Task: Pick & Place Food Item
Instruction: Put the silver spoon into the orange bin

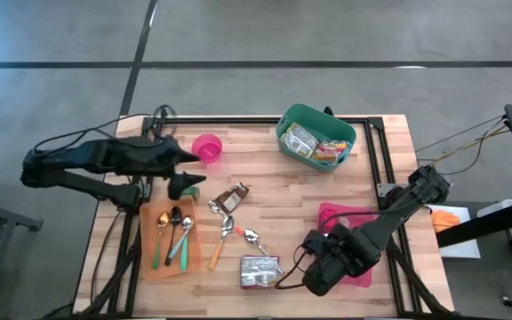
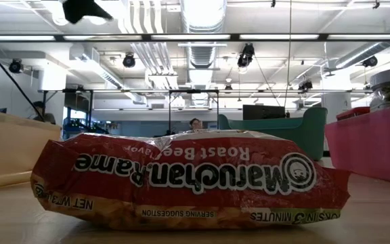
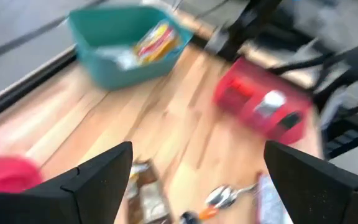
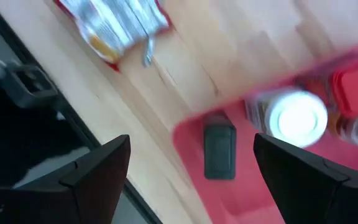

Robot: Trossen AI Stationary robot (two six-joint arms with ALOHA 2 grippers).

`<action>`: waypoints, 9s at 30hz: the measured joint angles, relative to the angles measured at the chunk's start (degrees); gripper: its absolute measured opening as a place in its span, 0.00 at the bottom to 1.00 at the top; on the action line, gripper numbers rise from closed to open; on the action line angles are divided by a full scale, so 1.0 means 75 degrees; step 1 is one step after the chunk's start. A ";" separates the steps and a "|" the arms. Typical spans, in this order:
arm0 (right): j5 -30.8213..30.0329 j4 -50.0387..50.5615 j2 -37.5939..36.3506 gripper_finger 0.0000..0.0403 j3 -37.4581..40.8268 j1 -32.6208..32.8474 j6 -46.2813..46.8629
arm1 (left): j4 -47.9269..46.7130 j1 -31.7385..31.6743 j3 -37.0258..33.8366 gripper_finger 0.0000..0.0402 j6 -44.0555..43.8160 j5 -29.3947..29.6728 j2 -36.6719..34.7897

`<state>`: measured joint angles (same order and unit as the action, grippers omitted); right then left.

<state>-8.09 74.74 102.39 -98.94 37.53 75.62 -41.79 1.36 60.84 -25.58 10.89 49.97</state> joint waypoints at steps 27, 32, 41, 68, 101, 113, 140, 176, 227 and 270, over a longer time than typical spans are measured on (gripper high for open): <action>-0.2282 -0.0927 0.0000 0.84 -0.1235 -0.2844 -0.6420 | -0.1486 -0.1908 -0.0035 0.92 -0.0176 -0.1781 0.1353; -0.1053 -0.1551 0.0000 0.84 -0.1118 -0.3874 -0.7522 | -0.1742 -0.1908 -0.0468 0.92 -0.0181 -0.1824 0.0919; -0.0024 -0.2370 0.0079 0.84 -0.0167 -0.4265 -0.6328 | -0.2177 -0.1893 -0.1299 0.92 -0.0799 -0.2057 0.0664; 0.0142 -0.3684 0.2838 0.84 -0.0028 -0.2884 -0.3475 | -0.2298 -0.1893 -0.1405 0.92 0.0355 -0.2262 0.0651; -0.0371 -0.3535 0.3713 0.06 -0.0089 -0.2604 -0.2933 | -0.2604 -0.1887 -0.1408 0.92 0.0239 -0.2424 0.0651; -0.0516 -0.3283 0.3675 0.03 -0.0402 -0.2640 -0.2915 | -0.2631 -0.1887 -0.1408 0.92 0.0236 -0.2427 0.0651; -0.3849 -0.3399 0.1081 0.03 -0.2214 -0.3544 -0.4846 | 0.0219 -0.1386 -0.1408 0.92 -0.0308 -0.2581 -0.0207; -0.2954 -0.8584 0.0729 0.03 -0.1975 -0.4045 -0.7628 | 0.5570 -0.0538 -0.1355 0.66 0.0009 -0.1769 0.0818; -0.2069 -0.8592 0.0732 0.35 -0.1915 -0.4105 -0.7479 | 0.5643 -0.0544 -0.1311 0.00 0.0184 -0.2077 0.0719; -0.2118 -0.4135 0.0708 0.67 -0.1924 -0.4026 -0.5190 | -0.3889 0.1609 -0.0383 0.00 -0.3071 -0.2382 -0.0106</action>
<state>-23.97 43.72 107.70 -113.37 7.34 36.70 -70.96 13.43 57.97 -48.62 -6.97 49.17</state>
